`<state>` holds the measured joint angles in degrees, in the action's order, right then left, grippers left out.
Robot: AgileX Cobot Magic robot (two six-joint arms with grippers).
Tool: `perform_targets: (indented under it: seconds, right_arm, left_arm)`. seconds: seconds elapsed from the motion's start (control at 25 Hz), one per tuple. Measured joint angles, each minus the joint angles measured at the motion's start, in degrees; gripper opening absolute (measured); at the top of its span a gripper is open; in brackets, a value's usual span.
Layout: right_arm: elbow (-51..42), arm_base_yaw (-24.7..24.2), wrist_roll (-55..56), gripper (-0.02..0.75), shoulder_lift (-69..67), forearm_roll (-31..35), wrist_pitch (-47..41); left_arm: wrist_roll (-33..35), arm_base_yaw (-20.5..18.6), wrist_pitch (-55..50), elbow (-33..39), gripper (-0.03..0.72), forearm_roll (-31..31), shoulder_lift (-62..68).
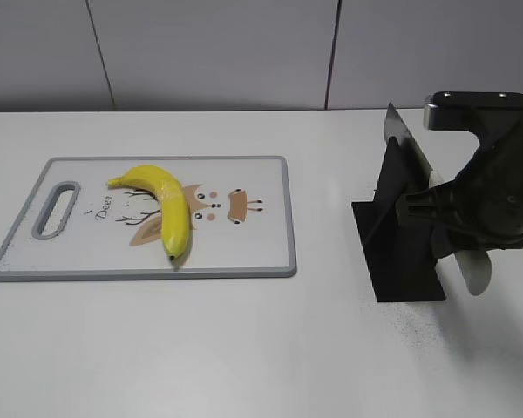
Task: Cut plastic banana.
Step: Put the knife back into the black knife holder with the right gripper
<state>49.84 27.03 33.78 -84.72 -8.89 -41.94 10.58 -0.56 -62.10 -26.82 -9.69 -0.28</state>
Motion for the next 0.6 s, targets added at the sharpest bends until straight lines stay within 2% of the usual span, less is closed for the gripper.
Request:
perform_targets:
  seconds: [0.08, 0.16, 0.32, 0.4, 0.48, 0.6]
  right_arm:
    - [0.1, 0.0, -0.4, 0.164, 0.0, 0.1, -0.3]
    - [0.3, 0.0, -1.2, 0.226, 0.0, 0.3, -0.4]
    - [1.8, 0.0, -5.0, 0.509, 0.0, 3.3, -0.7]
    - [3.1, 0.0, -6.8, 0.605, 0.0, 4.7, -1.1]
    - [4.8, 0.0, -7.6, 0.642, 0.8, 5.2, -1.6]
    - [7.5, 0.0, -9.0, 0.650, 3.4, 5.1, -2.0]
  left_arm:
    - [0.0, 0.0, 0.0, 0.0, 0.526, 0.0, 0.0]
    - [0.0, 0.0, 0.0, 0.0, 0.526, 0.0, 0.0]
    - [0.0, 0.0, 0.0, 0.0, 0.526, 0.0, 0.0]
    - [0.0, 0.0, 0.0, 0.0, 0.526, 0.0, 0.0]
    - [0.0, 0.0, 0.0, 0.0, 0.526, 0.0, 0.0]
    - [0.0, 0.0, 0.0, 0.0, 0.526, 0.0, 0.0]
